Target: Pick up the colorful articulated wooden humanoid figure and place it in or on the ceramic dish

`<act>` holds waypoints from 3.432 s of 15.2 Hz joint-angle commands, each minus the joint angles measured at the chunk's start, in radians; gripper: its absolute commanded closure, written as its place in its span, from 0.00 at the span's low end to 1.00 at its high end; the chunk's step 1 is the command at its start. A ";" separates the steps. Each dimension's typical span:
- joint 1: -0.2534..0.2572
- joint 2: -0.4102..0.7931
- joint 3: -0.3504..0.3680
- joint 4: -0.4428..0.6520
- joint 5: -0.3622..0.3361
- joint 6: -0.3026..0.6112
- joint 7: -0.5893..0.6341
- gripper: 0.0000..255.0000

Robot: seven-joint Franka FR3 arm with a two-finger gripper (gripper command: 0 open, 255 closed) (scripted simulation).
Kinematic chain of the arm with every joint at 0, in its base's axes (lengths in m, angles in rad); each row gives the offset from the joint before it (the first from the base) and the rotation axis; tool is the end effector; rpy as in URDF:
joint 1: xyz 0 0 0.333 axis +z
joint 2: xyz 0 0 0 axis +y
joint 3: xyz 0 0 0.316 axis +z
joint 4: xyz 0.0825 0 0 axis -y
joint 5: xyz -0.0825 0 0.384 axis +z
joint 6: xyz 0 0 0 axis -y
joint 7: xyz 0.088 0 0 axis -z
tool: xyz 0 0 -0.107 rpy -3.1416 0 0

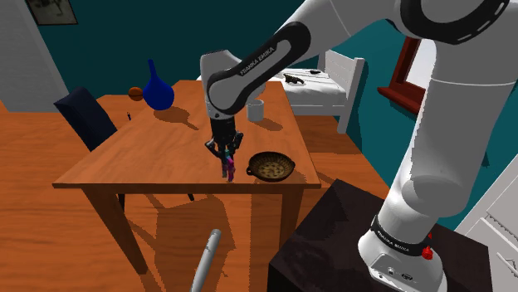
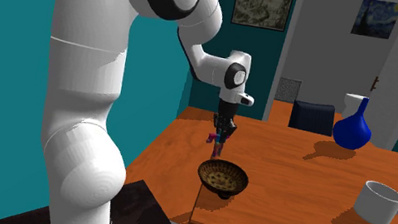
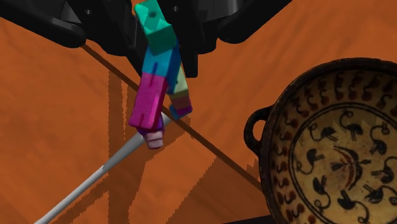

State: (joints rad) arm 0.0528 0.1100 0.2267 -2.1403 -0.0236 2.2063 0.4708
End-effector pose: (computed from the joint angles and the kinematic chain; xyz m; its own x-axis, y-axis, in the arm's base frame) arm 0.5296 0.1499 0.3517 0.9834 -0.1769 -0.0394 -0.1765 -0.9842 0.0130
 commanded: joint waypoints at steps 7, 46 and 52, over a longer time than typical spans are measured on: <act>-0.003 -0.054 0.001 0.050 0.015 -0.102 -0.011 1.00; -0.106 -0.369 -0.144 -0.286 0.043 -0.079 -0.277 1.00; -0.106 -0.356 -0.143 -0.300 0.042 -0.052 -0.276 1.00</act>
State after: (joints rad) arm -0.0534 -0.2466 0.0837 -2.4405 0.0187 2.1531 0.1945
